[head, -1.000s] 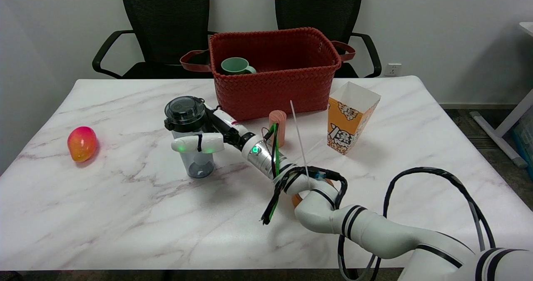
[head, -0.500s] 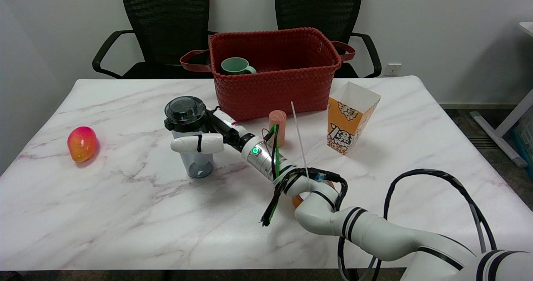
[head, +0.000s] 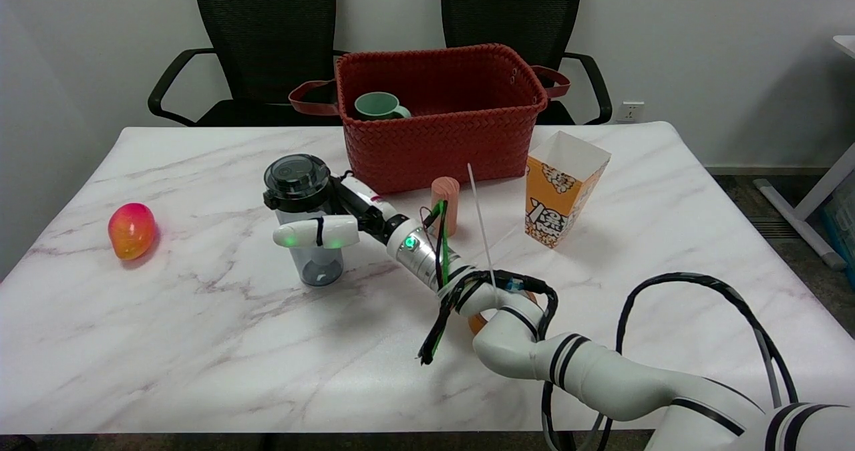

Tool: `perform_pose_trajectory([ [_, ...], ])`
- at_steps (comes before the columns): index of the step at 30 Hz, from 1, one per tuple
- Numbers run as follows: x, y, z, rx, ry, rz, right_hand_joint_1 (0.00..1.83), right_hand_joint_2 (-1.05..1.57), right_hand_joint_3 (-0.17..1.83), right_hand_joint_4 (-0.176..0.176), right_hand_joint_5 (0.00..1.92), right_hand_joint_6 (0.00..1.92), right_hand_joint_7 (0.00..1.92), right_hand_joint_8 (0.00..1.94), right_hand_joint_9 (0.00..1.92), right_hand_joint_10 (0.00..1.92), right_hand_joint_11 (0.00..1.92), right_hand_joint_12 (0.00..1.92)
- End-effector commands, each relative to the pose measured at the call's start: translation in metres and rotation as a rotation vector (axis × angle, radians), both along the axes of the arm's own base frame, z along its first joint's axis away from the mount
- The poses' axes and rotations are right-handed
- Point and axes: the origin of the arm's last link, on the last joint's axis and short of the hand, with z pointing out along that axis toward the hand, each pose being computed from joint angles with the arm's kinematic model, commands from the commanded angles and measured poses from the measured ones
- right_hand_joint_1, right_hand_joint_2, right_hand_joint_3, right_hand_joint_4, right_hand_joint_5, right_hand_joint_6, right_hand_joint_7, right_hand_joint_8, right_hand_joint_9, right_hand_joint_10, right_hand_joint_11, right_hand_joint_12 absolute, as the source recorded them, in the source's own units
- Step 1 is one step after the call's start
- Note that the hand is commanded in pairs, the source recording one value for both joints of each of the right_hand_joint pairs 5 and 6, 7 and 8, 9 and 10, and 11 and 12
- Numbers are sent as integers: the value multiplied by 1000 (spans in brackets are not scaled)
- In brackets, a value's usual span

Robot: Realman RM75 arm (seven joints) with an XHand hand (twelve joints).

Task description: Pick up the black water bottle.

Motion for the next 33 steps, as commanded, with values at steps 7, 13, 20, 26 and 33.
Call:
perform_pose_trajectory([
  [7,1,0,-1,1,-7,-3,866,483,-175,0,381,381,962,962,822,822,646,646],
  [13,1,0,1,-3,-7,-2,901,470,-175,0,465,465,1045,1045,915,915,713,713],
  [20,2,-2,5,-11,-7,0,925,491,-175,0,568,568,1112,1112,966,966,528,528],
  [26,5,-3,8,-18,-17,5,960,496,-175,0,776,776,1241,1241,1146,1146,730,730],
  [33,10,-5,14,-19,-41,5,995,468,-175,0,866,866,1355,1355,1300,1300,896,896],
])
